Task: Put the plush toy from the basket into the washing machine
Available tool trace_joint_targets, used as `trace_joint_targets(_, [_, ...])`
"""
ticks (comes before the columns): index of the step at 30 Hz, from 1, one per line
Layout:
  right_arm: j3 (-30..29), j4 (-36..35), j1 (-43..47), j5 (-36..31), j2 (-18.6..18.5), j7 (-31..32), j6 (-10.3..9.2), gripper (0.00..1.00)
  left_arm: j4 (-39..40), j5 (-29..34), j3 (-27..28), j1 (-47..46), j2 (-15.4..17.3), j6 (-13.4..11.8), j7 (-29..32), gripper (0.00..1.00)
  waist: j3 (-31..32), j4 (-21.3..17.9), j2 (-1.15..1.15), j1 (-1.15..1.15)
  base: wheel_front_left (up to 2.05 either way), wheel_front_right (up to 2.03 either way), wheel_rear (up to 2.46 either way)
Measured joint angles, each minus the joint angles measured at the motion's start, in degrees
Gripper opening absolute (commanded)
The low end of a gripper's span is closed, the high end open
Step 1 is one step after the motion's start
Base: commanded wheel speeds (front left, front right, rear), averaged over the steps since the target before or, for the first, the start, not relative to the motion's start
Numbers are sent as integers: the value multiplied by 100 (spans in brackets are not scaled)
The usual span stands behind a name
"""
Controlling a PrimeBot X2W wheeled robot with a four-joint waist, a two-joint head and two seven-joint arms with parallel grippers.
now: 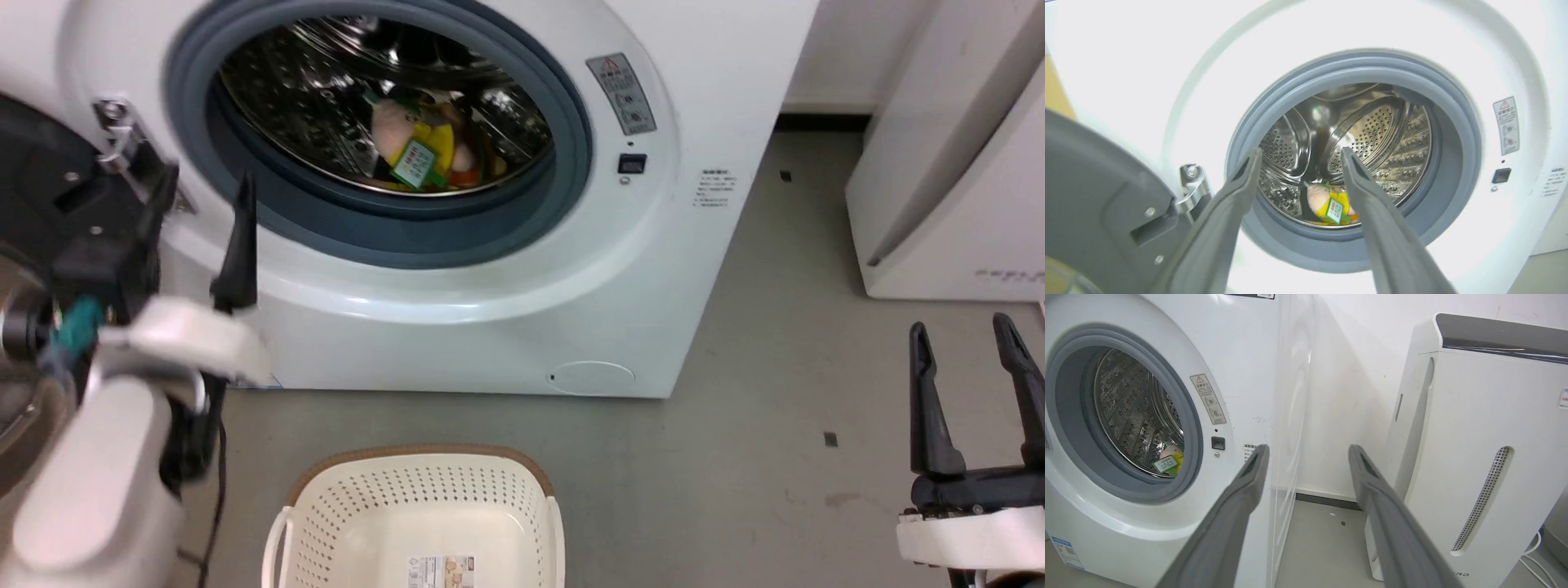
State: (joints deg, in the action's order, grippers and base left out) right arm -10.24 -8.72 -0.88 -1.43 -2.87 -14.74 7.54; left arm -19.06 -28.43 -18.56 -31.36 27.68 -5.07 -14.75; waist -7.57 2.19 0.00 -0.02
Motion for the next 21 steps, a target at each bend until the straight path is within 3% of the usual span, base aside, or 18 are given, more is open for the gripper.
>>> trace_joint_targets(6, [53,23,116,49,0,0,0,100,982,129,320,1435,-146,-398,0,100,215,155,0,0,0,0,0])
trace_joint_targets(10, [79,63,196,115,0,0,0,100,1323,328,479,2137,-383,-528,0,100,317,179,0,0,0,0,0])
trace_joint_targets(17, [138,131,409,253,0,0,0,100,1646,869,558,3146,-923,-531,0,100,500,194,0,1,0,0,0])
trace_joint_targets(21, [200,162,458,253,0,0,0,100,1594,970,514,3292,-1060,-325,0,100,531,186,0,0,0,0,0])
